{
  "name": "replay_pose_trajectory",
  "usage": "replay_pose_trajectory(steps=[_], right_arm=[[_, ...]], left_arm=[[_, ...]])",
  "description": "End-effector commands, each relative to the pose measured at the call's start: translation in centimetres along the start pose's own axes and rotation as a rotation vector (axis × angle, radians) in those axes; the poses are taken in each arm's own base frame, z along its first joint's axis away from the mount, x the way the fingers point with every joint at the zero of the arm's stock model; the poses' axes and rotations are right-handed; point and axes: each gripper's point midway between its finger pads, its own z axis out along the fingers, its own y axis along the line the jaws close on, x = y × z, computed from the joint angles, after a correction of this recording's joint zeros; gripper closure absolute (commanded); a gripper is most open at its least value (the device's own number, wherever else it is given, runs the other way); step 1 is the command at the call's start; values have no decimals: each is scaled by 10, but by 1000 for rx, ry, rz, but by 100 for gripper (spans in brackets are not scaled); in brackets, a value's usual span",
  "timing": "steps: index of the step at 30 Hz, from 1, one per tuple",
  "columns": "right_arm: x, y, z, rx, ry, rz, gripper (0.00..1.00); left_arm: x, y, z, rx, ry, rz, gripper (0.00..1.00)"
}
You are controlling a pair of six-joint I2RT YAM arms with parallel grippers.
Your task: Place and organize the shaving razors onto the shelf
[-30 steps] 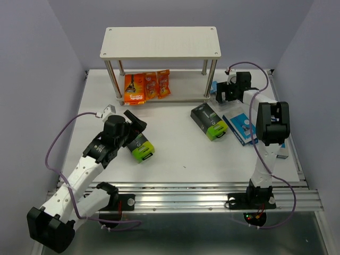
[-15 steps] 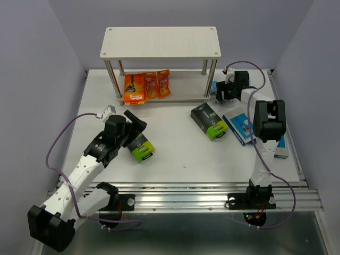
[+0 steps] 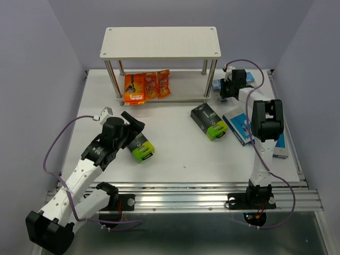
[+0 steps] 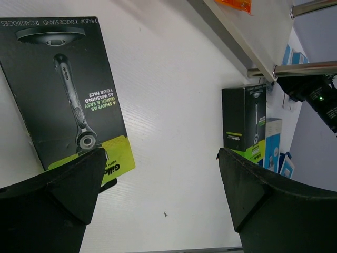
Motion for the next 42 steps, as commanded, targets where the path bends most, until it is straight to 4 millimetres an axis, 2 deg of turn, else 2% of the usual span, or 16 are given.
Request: replay_pose_trajectory(steps=[1,7,14,16,19,22,24,25,26,28,32,34,35,36,40,42], right_arm=[[-8,-8,1,53,-21,51,75],[-12,-2,-6,33,-36,66,76],[-32,-10,-15,78,-93,75,91],[-44,-14,-26,111,-128,83,99],[-68,-32,-51,226,-201,97,99],[-90,-35,-78,255,-254,95,99],[-89,-34,-89,265,-258,104,99],[-98,-33,-105,270,-286,109,99],[-90,-33,-109,282,-275,126,99],[-89,-33,-122,294,-289,164,99],[-84,-25,-164,306,-315,267,99],[-61,-18,-172,298,-261,329,99],[-56,-15,-178,293,-255,348,99],[-59,-11,-193,283,-271,366,99],[-27,13,-217,216,-214,507,99],[-13,36,-225,121,-162,559,99]], left_arm=[[-2,6,-3,-6,-24,-14,1],[-3,7,-10,7,-31,-24,1],[-5,7,-14,19,-41,-40,1],[-5,7,-15,18,-43,-41,1],[-9,6,-17,18,-57,-42,1],[-9,6,-17,18,-60,-41,1],[-9,6,-16,20,-63,-43,1],[-9,6,-15,19,-62,-43,1],[-9,6,-15,21,-62,-42,1],[-10,5,-15,20,-65,-39,1],[-16,-2,-17,41,-79,-25,1],[-17,-4,-17,39,-82,-9,1],[-20,-7,-18,46,-87,-4,1],[-21,-8,-18,49,-88,3,1],[-20,-18,-12,61,-65,33,1],[-15,-33,-9,119,-28,43,1]])
